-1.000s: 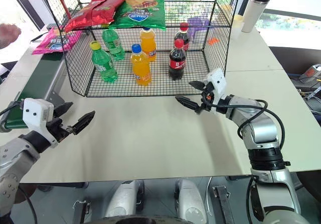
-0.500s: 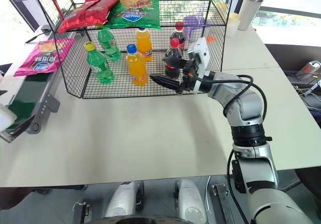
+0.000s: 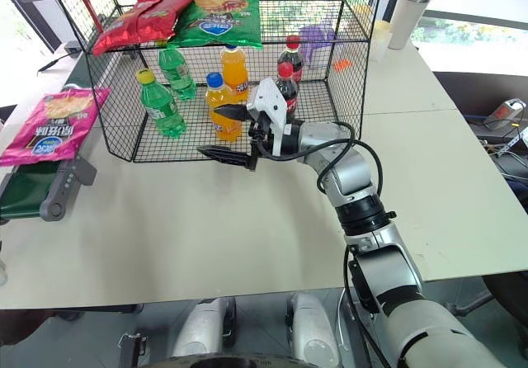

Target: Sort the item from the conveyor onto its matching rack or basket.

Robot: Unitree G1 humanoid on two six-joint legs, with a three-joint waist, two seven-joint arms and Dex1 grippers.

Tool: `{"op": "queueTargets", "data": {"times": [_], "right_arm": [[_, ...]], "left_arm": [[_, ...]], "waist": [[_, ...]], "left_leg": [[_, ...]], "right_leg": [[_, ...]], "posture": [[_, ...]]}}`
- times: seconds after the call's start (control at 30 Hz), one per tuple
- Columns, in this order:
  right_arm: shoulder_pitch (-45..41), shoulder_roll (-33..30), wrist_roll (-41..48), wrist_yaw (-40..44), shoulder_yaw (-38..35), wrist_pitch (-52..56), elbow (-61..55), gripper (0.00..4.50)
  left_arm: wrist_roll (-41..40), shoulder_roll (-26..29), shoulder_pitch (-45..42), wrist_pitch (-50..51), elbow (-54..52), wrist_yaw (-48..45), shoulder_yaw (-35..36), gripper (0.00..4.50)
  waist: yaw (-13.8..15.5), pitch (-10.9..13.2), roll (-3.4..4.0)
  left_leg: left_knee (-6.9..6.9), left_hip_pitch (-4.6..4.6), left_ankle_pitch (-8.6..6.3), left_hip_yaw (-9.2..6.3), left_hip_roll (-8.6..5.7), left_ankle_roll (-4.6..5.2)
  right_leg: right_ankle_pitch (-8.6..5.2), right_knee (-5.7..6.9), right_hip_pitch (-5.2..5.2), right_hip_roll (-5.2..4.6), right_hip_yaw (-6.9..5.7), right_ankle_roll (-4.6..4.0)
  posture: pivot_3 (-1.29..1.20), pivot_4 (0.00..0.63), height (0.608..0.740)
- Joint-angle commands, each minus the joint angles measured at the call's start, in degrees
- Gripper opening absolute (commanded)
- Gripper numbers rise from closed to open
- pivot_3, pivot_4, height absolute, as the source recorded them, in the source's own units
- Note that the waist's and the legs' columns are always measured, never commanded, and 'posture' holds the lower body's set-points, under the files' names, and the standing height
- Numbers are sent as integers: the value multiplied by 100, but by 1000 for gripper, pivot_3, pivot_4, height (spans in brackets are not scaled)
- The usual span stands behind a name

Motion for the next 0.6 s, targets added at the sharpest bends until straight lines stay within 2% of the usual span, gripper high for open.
{"op": "queueTargets", "data": {"times": [0.03, 0.6], "right_arm": [[-77, 0, 25, 16, -116, -27, -109, 4500], [57, -140, -58, -85, -195, 28, -125, 4500]], "left_arm": [[222, -126, -14, -119, 82, 273, -157, 4434], [671, -209, -260, -62, 298, 852, -630, 4434]], "waist": [[-5, 0, 0], [-6, -1, -2]], "left_leg": [[-2, 0, 0, 1, 1, 0], [-2, 0, 0, 3, 4, 1]], "right_leg": [[0, 0, -1, 1, 0, 0], [2, 6, -4, 3, 0, 1]], "posture": [[0, 150, 740], [0, 150, 740]]}}
